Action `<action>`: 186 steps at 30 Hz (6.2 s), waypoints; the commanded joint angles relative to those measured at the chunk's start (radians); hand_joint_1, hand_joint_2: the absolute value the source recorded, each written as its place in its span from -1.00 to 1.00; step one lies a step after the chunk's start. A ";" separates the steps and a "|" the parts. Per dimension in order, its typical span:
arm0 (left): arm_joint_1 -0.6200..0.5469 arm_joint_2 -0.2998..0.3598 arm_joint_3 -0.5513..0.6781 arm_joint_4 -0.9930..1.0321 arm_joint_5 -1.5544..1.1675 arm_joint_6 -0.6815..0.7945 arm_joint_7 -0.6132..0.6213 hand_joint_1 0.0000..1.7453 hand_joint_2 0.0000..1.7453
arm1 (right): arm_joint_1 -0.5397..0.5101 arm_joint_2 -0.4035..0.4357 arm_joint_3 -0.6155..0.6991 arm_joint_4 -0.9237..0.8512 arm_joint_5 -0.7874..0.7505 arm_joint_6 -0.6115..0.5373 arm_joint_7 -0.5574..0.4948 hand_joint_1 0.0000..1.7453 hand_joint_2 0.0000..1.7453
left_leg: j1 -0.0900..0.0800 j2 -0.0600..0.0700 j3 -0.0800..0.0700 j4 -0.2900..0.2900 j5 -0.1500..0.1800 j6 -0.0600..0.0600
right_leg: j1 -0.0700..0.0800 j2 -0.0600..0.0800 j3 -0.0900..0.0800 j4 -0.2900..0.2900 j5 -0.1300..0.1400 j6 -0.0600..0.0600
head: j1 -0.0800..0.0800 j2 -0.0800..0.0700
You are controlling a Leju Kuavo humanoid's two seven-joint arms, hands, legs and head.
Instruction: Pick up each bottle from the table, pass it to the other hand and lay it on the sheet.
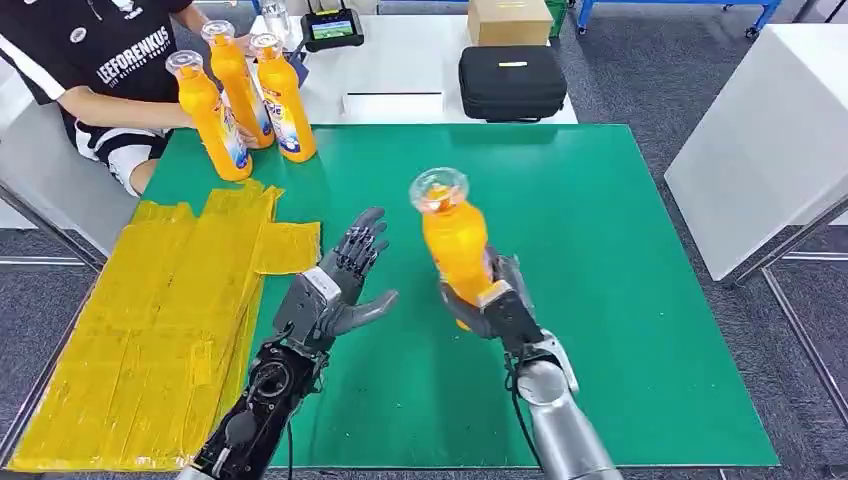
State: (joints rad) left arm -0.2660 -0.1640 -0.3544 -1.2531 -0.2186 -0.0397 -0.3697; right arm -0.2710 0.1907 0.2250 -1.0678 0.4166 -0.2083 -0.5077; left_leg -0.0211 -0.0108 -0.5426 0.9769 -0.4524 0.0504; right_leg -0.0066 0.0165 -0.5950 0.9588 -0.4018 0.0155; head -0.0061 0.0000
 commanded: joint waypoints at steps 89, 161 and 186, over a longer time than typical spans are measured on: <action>-0.095 0.012 0.016 0.143 0.076 0.111 -0.046 1.00 1.00 | -0.083 -0.003 0.219 0.179 0.000 -0.116 -0.010 -1.00 1.00 | 0.003 -0.001 0.004 0.001 -0.003 -0.006 | 0.003 -0.004 0.005 -0.001 -0.003 0.000 | 0.000 0.000; -0.445 0.228 -0.573 0.619 -1.352 0.646 0.818 1.00 1.00 | 0.033 -0.075 0.194 -0.083 -0.069 -0.092 -0.001 -1.00 1.00 | 0.002 -0.001 0.004 0.000 -0.001 -0.005 | 0.001 -0.002 0.005 -0.001 -0.002 0.000 | 0.000 0.000; -0.419 0.201 -0.479 0.746 -1.352 0.553 0.833 1.00 1.00 | 0.116 -0.087 0.141 -0.186 -0.012 -0.095 0.024 -1.00 1.00 | 0.001 0.000 0.000 0.000 0.000 -0.004 | 0.001 -0.002 0.001 0.000 -0.001 0.000 | 0.000 0.000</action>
State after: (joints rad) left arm -0.6407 0.0523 -0.8465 -0.6360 -1.5690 0.5482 0.4364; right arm -0.1725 0.1247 0.4075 -1.2222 0.3971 -0.3117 -0.4921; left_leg -0.0216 -0.0109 -0.5454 0.9771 -0.4510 0.0491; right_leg -0.0070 0.0166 -0.5980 0.9592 -0.4016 0.0156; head -0.0061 0.0000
